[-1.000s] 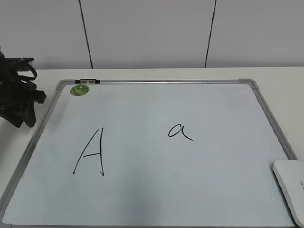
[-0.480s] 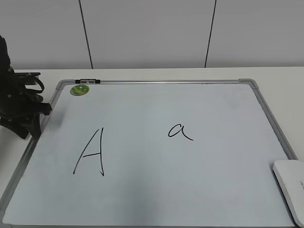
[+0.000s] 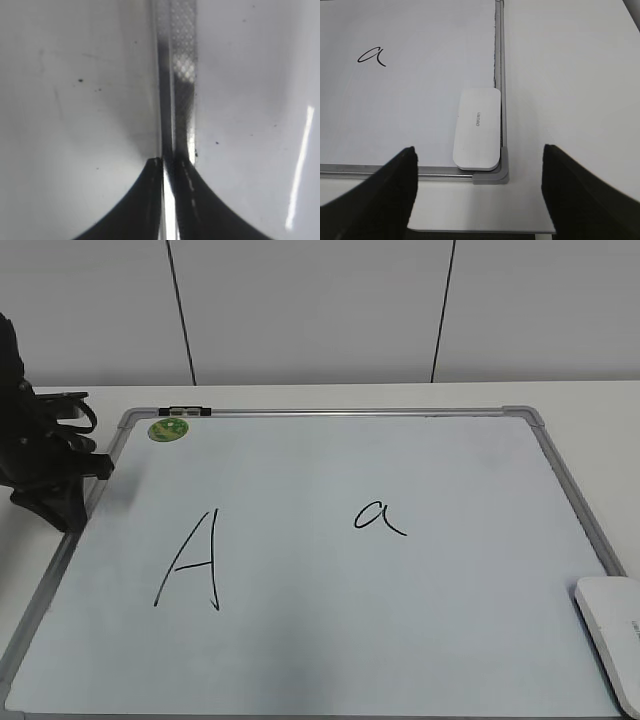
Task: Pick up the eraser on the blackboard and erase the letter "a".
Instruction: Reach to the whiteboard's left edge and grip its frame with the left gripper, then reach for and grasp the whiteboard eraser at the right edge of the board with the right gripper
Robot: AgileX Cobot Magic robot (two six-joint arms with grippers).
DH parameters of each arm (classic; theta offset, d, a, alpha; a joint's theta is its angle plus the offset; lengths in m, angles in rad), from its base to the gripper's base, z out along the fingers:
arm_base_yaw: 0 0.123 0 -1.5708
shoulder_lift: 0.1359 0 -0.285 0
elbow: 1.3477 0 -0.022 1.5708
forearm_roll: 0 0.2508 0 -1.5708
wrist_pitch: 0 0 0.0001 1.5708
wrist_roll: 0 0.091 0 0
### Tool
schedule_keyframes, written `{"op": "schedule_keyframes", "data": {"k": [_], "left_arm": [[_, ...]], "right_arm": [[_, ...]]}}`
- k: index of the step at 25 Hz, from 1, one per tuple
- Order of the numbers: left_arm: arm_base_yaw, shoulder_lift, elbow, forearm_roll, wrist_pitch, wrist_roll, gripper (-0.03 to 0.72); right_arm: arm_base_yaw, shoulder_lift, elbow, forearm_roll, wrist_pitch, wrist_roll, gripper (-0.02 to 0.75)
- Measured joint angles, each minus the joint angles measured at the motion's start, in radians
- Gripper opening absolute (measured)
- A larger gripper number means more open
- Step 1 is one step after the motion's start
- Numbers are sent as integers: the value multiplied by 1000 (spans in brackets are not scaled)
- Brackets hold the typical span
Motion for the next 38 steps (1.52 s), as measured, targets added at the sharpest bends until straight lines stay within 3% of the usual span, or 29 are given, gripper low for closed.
{"op": "schedule_keyframes", "data": {"k": [3,13,21,30,38], "left_arm": [[0,0,0,0,0,0,31],[0,0,-2,0,2,0,29],[0,0,-2,0,2,0,30],[0,0,-2,-2,2,0,32],[0,0,-2,-4,2,0,34]], "right_arm": [[0,0,0,0,0,0,573],[0,30,-7,0,-4,0,573],[7,396,-74,5,-63,0,573],[19,764,-121,129,-84,0,573],[19,1001,-126,127,-134,0,573]]}}
